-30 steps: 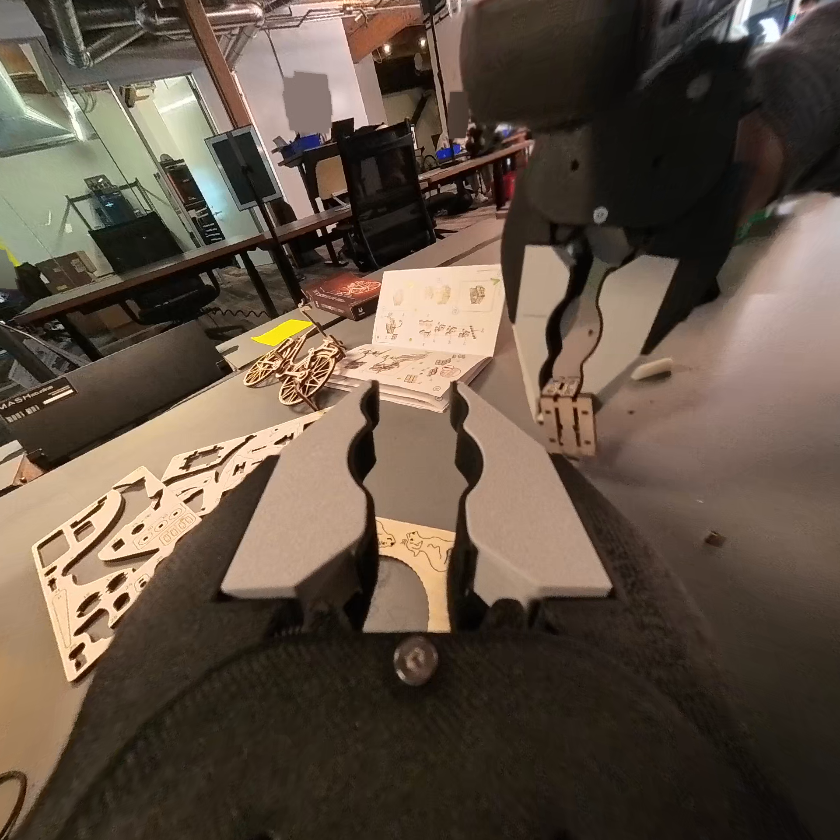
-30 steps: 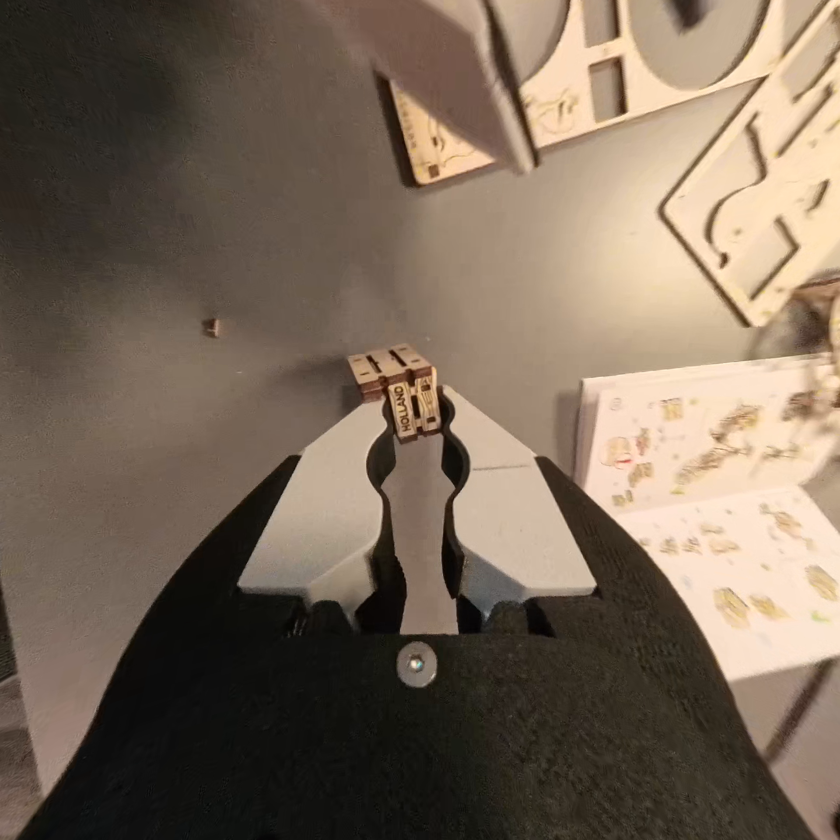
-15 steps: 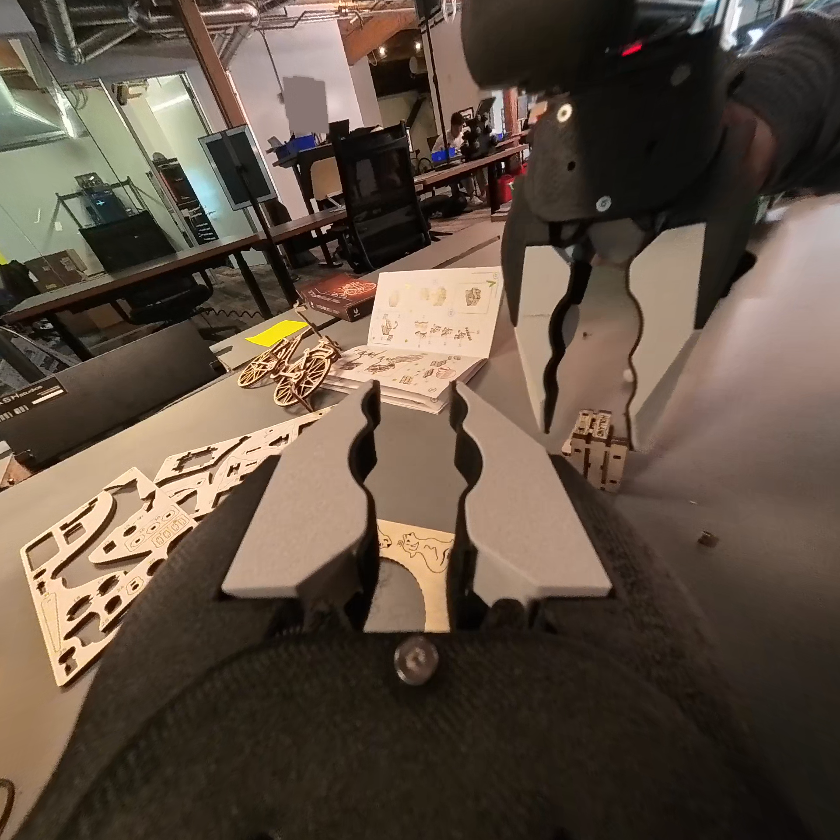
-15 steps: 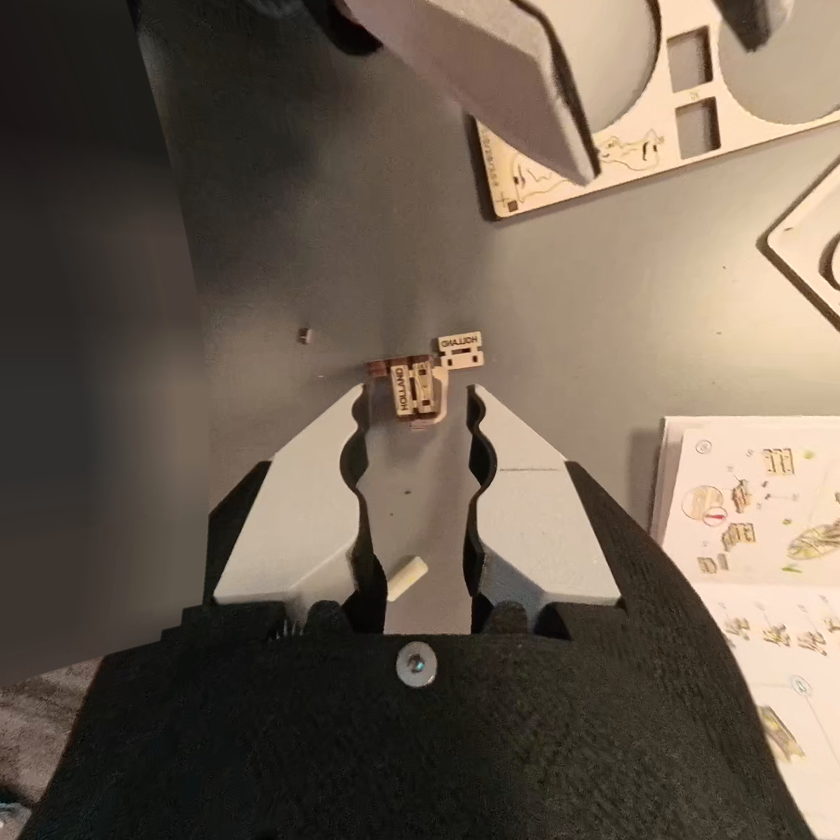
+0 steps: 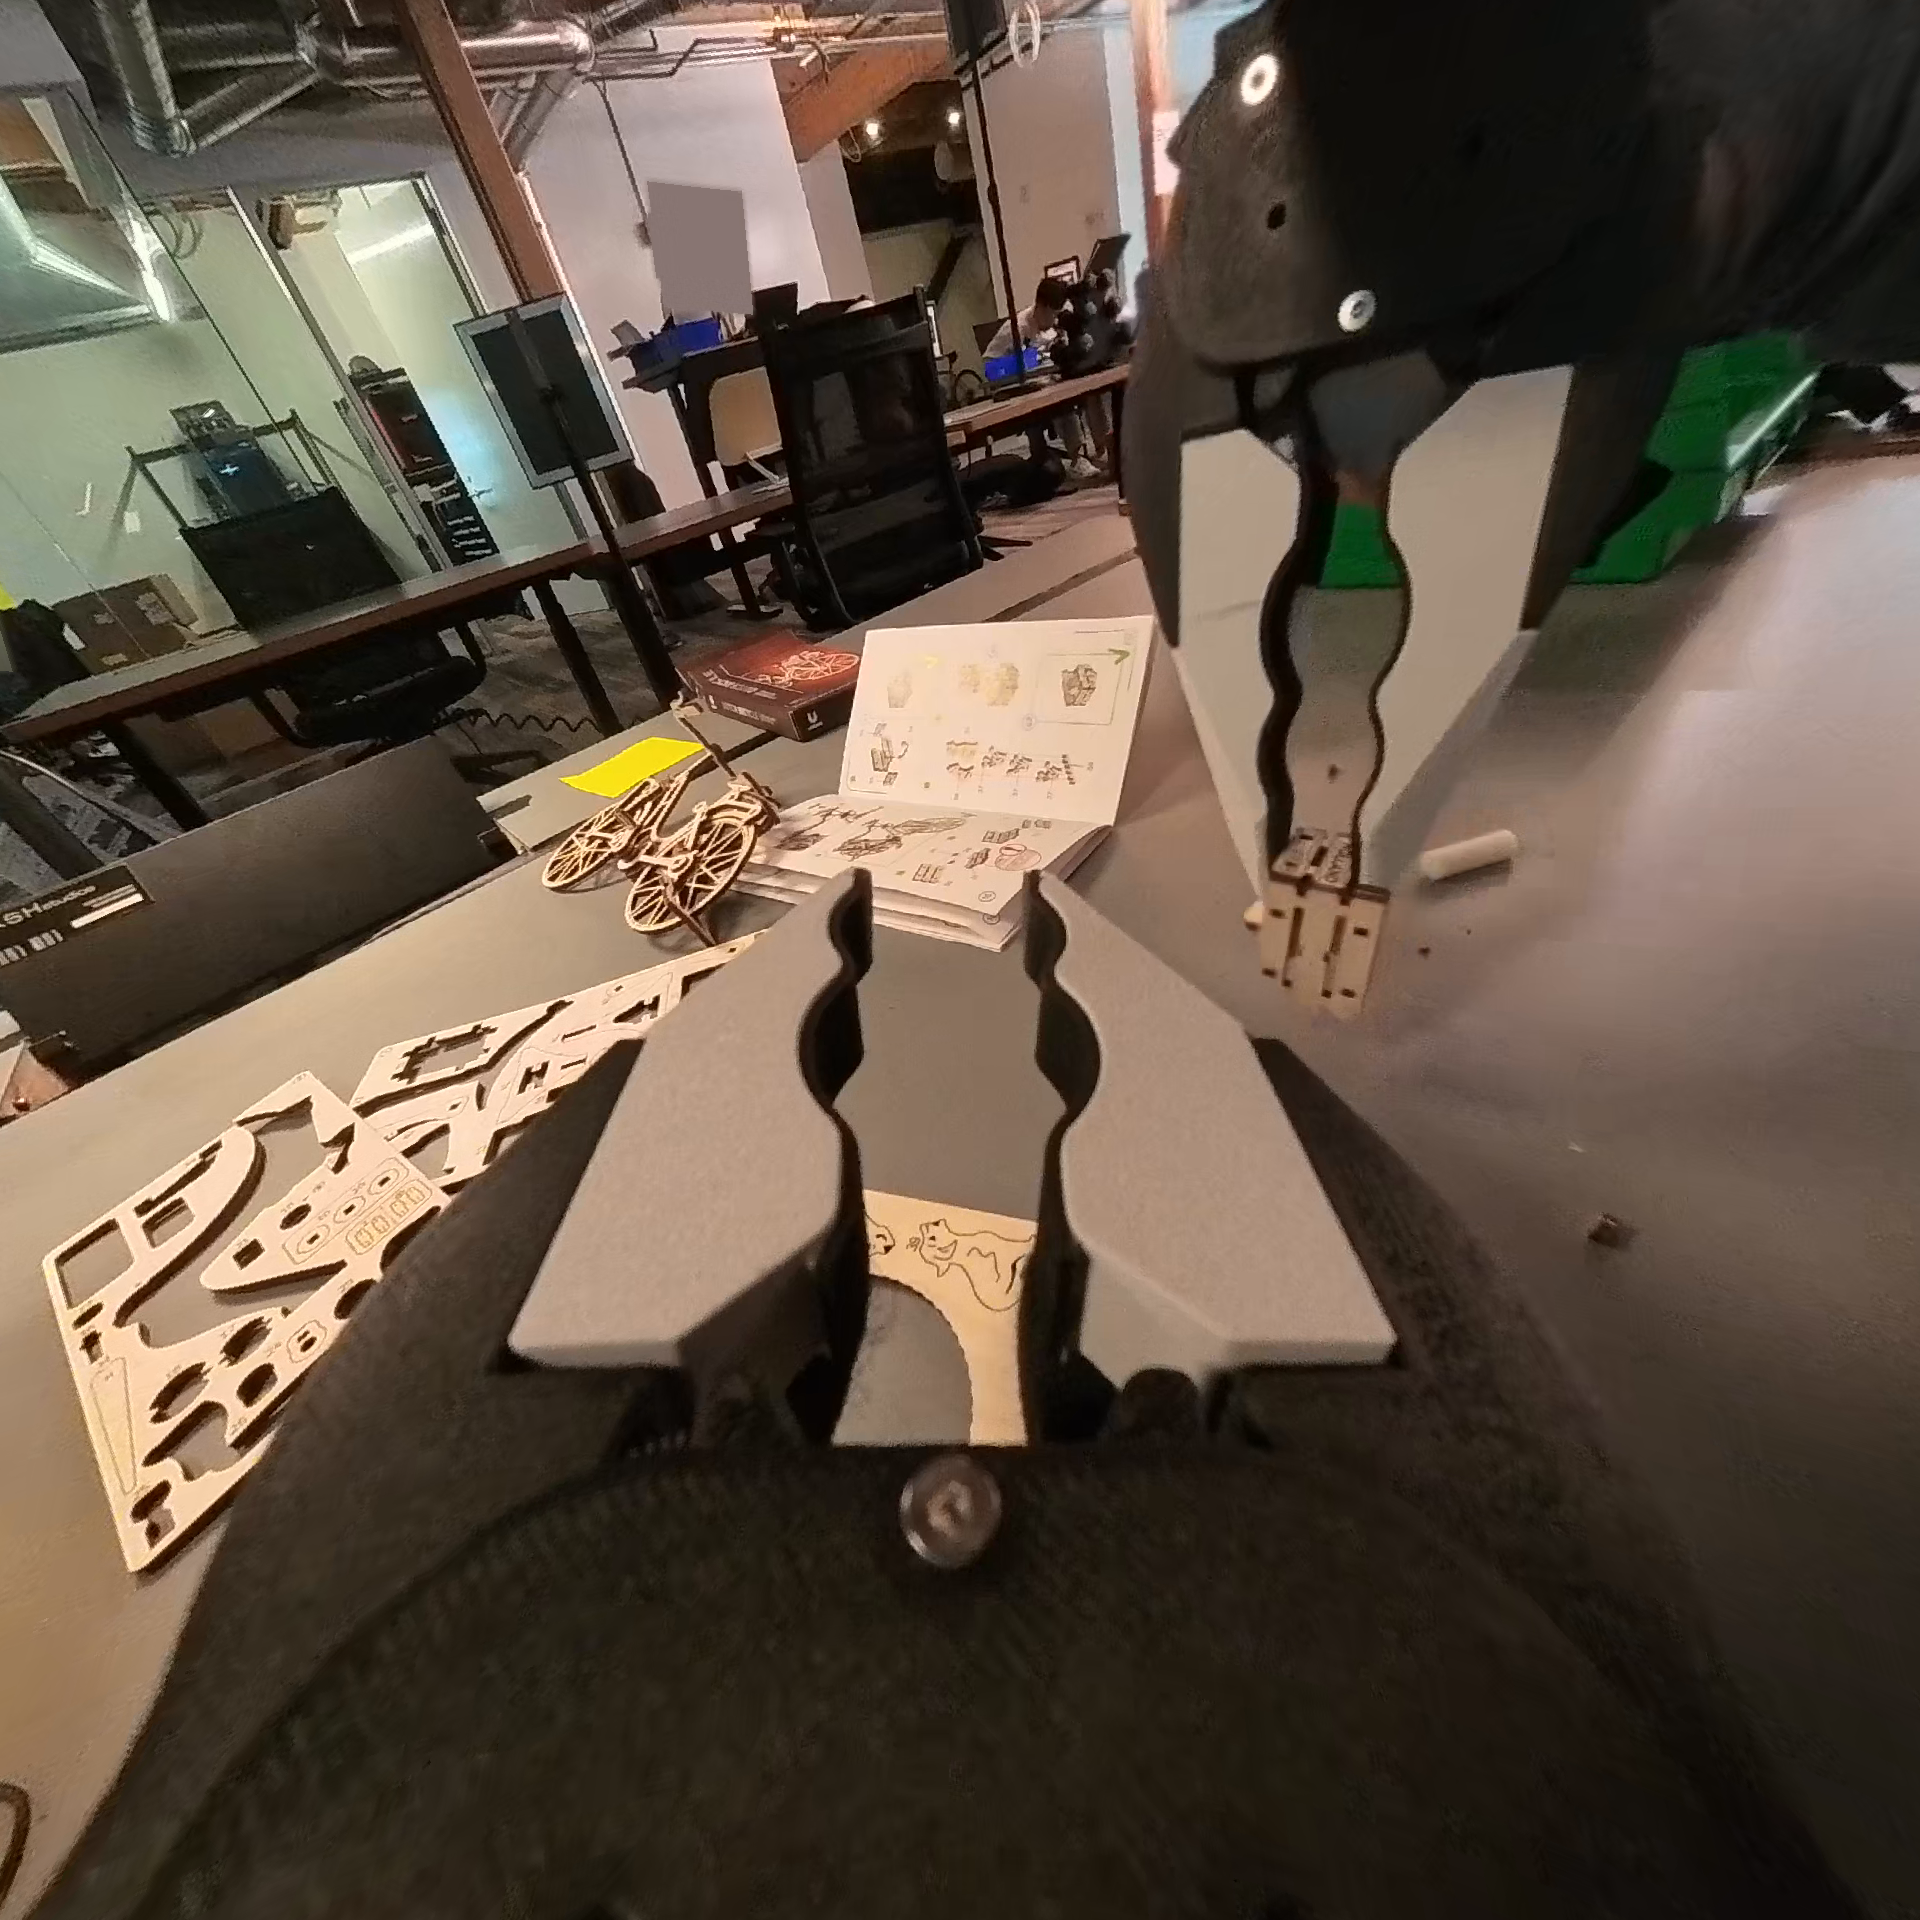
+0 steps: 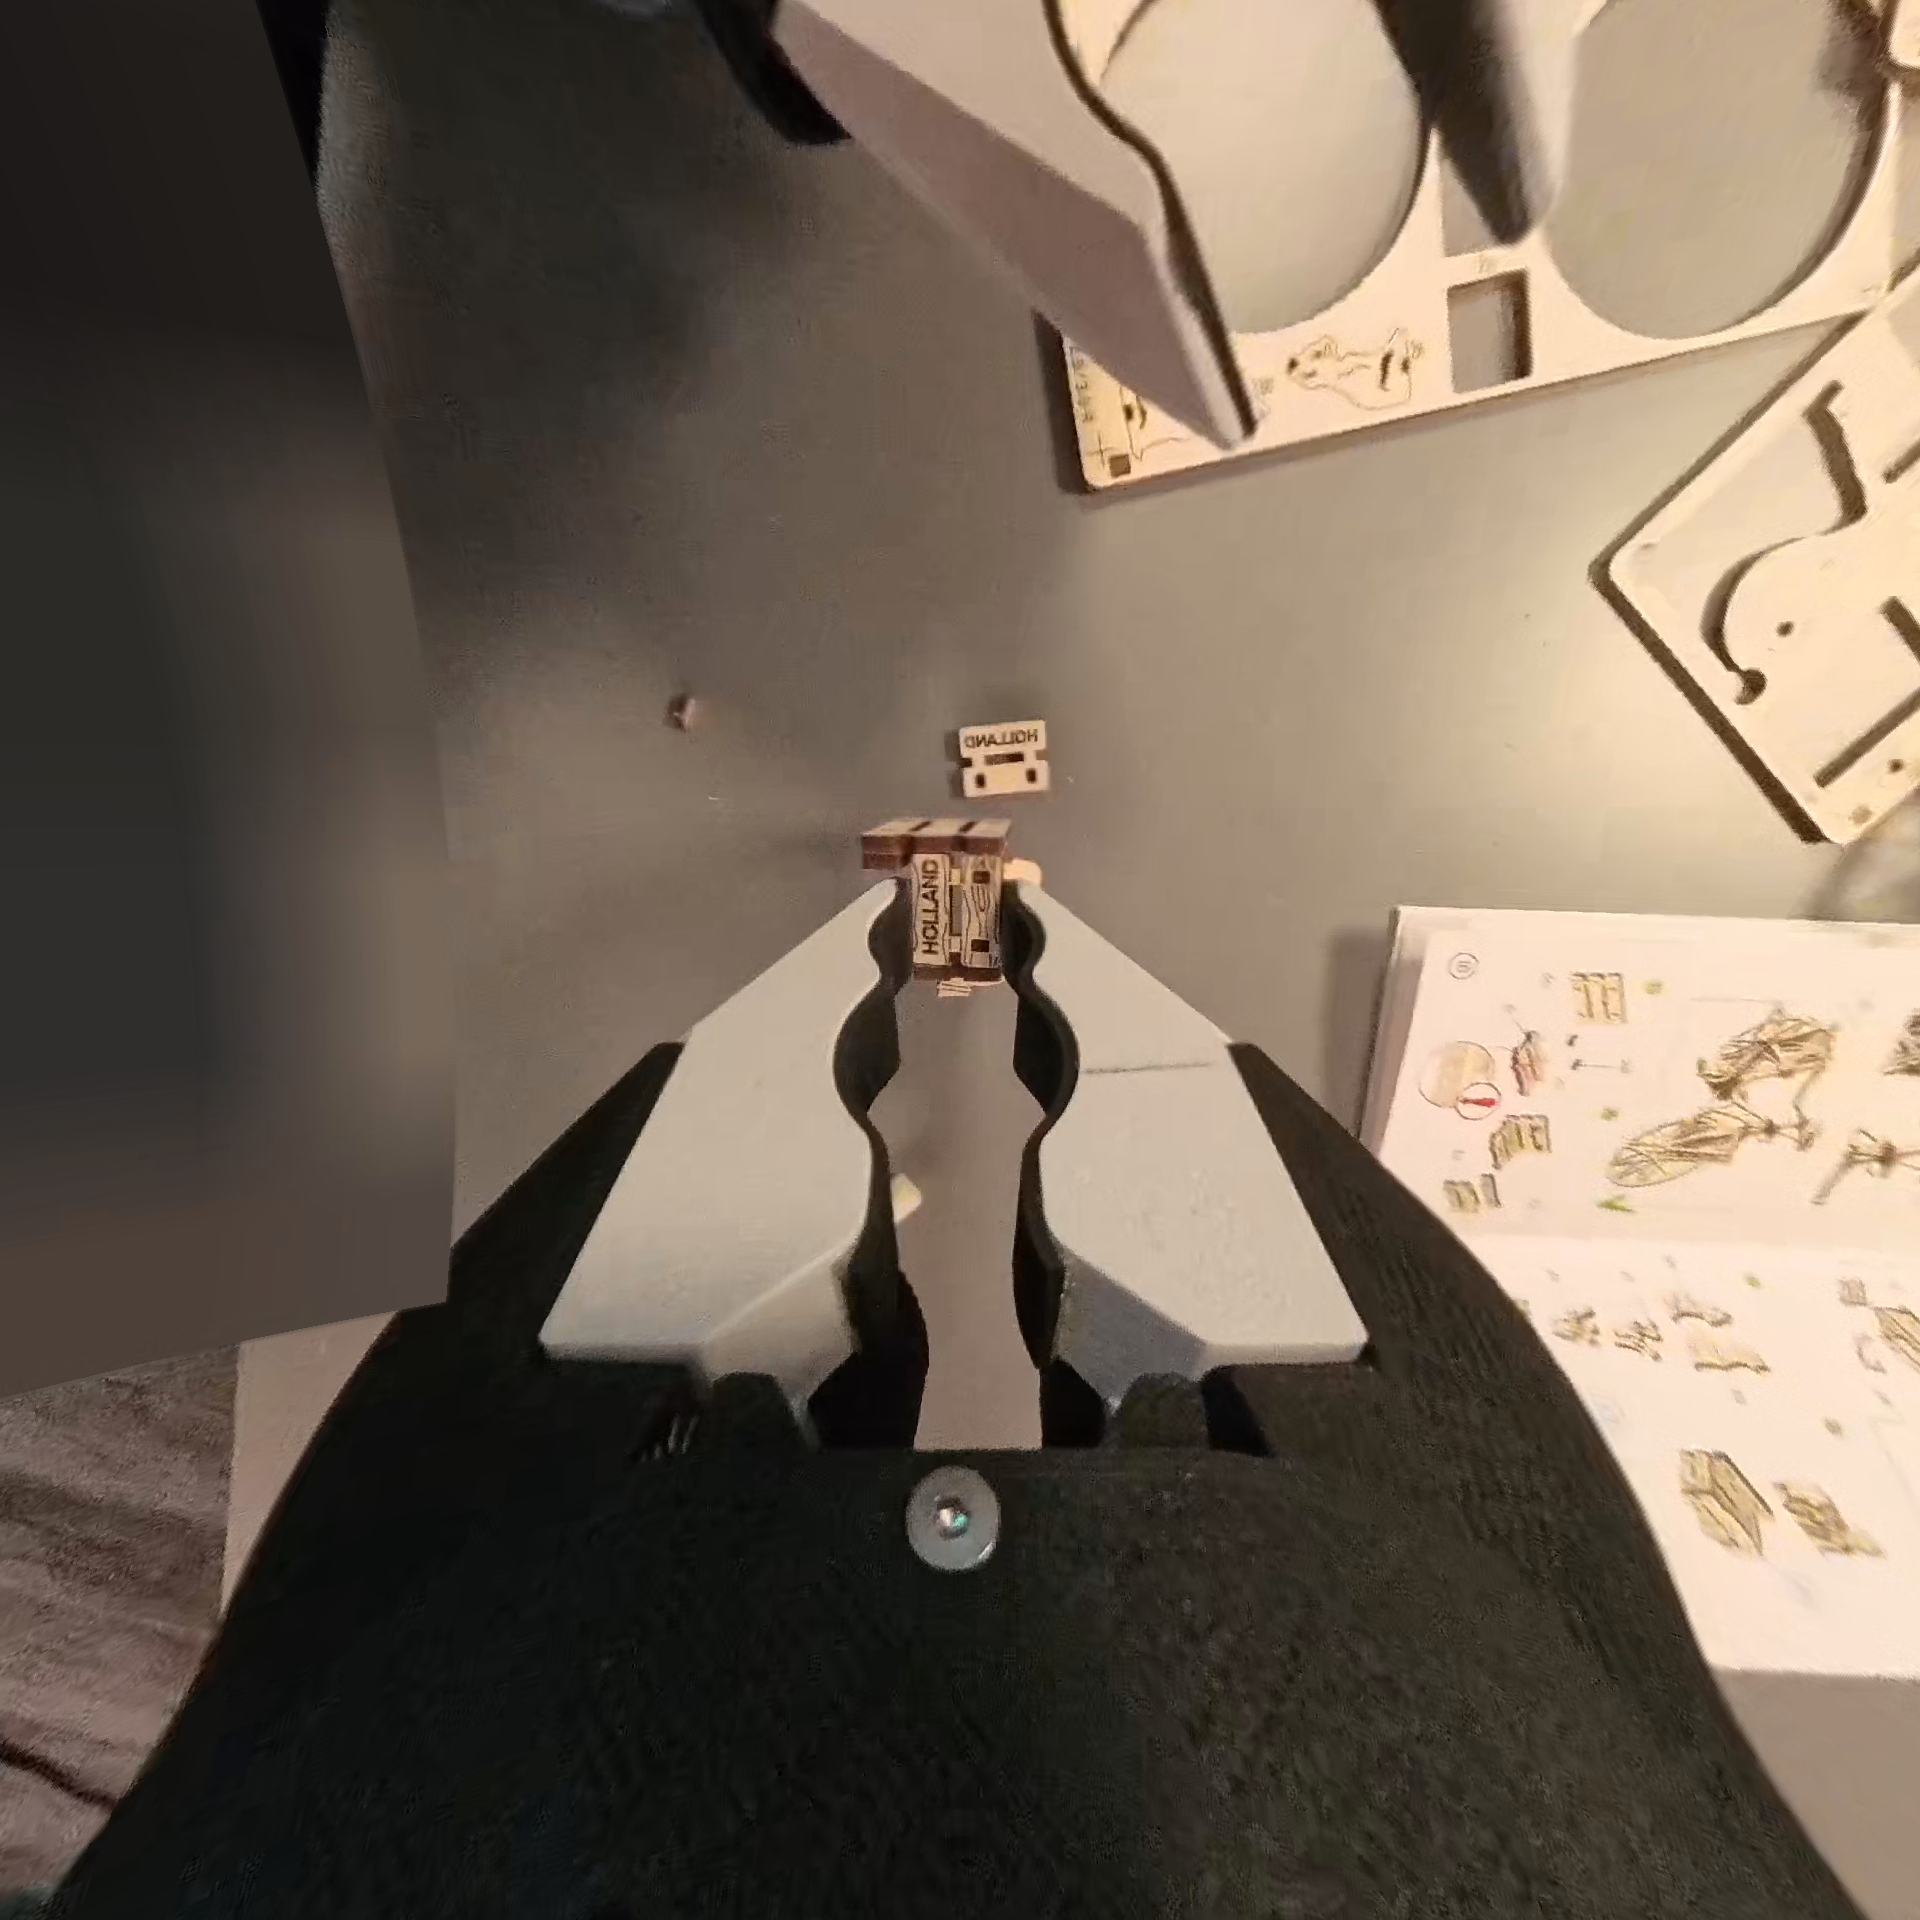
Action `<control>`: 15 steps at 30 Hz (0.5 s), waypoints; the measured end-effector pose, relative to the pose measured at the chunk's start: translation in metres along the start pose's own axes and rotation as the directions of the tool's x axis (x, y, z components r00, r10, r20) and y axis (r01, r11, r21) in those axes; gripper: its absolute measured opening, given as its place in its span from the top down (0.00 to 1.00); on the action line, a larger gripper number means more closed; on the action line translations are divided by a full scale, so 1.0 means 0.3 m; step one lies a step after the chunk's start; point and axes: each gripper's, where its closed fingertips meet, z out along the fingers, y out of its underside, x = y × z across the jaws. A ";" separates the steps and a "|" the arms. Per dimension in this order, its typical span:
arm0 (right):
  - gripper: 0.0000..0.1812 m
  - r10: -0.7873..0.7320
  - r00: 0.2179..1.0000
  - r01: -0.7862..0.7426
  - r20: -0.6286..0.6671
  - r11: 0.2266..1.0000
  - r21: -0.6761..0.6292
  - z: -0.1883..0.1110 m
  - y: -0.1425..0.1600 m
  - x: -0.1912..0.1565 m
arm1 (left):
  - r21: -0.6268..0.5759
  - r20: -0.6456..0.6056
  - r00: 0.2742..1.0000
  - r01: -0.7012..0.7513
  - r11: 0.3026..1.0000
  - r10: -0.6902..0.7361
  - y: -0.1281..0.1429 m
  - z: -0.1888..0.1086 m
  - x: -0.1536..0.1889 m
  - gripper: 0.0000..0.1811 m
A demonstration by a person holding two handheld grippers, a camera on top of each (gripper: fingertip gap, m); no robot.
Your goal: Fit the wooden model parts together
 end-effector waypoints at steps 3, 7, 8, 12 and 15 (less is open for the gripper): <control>0.92 0.034 0.999 -0.033 0.033 0.999 -0.042 0.053 0.041 -0.006 | -0.001 -0.001 1.000 0.000 1.000 0.000 0.000 0.000 0.001 0.85; 0.92 0.038 0.999 -0.038 0.003 0.999 -0.019 0.042 0.029 0.007 | 0.001 -0.004 1.000 0.002 1.000 -0.002 0.000 -0.002 0.002 0.85; 0.92 0.040 0.999 -0.040 0.002 0.999 -0.016 0.043 0.028 0.006 | 0.002 -0.004 1.000 0.003 1.000 -0.003 -0.001 -0.002 0.001 0.85; 0.92 0.121 0.992 -0.122 0.029 0.992 0.029 0.052 0.036 0.017 | 0.012 -0.018 1.000 0.001 1.000 -0.001 -0.006 -0.004 0.009 0.85; 0.92 0.294 0.936 -0.341 0.195 0.894 0.290 -0.008 -0.056 0.031 | 0.076 -0.071 0.997 -0.007 0.997 0.012 -0.040 -0.016 0.040 0.83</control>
